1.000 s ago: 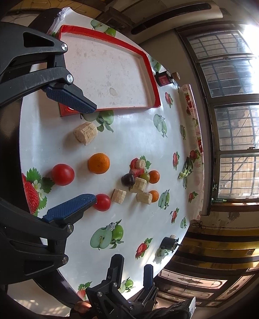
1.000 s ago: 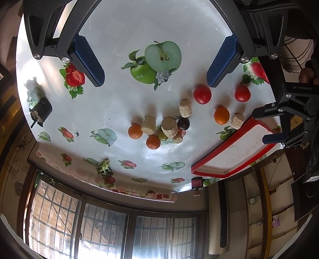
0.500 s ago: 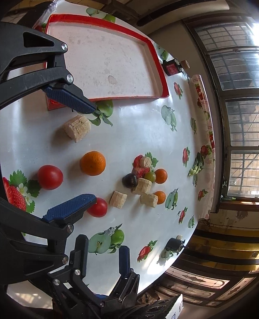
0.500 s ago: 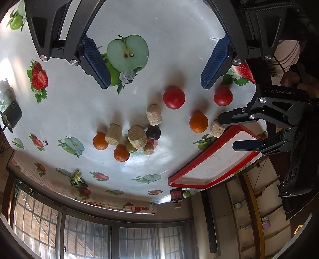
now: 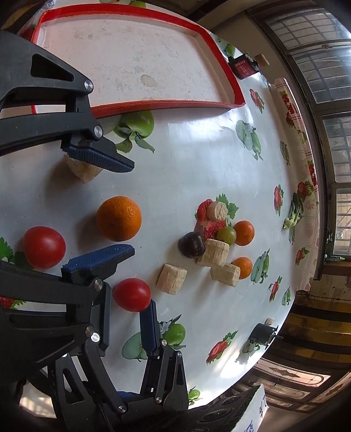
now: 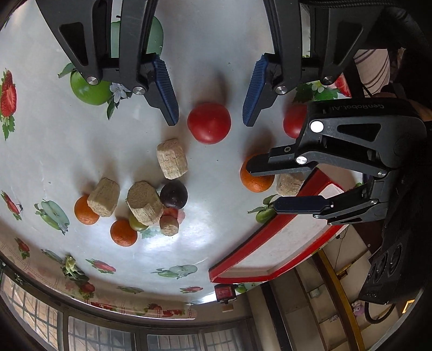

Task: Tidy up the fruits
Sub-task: 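Grasp the red tomato with the right tool while the left tool grasps the orange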

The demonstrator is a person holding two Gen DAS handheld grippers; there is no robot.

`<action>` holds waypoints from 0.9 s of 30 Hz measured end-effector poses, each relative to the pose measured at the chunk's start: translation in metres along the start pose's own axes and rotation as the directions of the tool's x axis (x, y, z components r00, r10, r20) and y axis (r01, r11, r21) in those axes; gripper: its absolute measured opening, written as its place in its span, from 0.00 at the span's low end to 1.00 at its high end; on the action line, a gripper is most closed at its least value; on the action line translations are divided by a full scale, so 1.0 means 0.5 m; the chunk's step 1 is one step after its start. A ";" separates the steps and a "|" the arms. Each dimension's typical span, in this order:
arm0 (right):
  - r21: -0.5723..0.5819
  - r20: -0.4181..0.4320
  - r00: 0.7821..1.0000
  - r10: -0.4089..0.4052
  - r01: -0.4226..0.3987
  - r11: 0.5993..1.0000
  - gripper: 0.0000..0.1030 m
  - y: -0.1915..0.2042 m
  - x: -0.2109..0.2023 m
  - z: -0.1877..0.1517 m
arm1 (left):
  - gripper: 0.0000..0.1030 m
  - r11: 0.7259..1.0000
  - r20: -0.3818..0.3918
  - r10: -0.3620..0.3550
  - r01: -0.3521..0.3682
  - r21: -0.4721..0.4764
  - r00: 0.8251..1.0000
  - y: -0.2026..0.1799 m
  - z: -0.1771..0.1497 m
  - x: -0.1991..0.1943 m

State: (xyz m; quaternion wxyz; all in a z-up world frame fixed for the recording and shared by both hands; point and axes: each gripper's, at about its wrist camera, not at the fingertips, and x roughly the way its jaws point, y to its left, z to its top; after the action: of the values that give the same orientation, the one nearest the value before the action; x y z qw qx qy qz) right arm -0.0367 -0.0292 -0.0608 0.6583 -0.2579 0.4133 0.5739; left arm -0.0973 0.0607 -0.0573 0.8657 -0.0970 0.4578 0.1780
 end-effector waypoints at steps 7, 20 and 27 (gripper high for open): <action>0.015 0.002 1.000 0.011 -0.011 1.000 0.33 -0.011 0.003 0.004 | 0.31 0.997 -0.026 -0.073 0.072 -0.002 0.997 -0.003 -0.004 0.014; 0.030 0.039 0.999 -0.034 0.032 0.999 0.33 -0.014 -0.044 -0.001 | 0.30 0.997 0.048 -0.033 0.036 -0.061 0.998 0.043 -0.009 -0.058; 0.015 0.074 0.997 -0.016 0.014 1.000 0.33 0.012 -0.063 0.016 | 0.30 0.995 0.083 0.007 0.001 -0.100 0.996 0.084 -0.015 -0.098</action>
State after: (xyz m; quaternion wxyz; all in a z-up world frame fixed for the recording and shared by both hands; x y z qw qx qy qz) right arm -0.0405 -0.0384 -0.0295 0.6793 -0.2349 0.3909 0.5750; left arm -0.1449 0.0859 -0.0211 0.8778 -0.1320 0.4118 0.2060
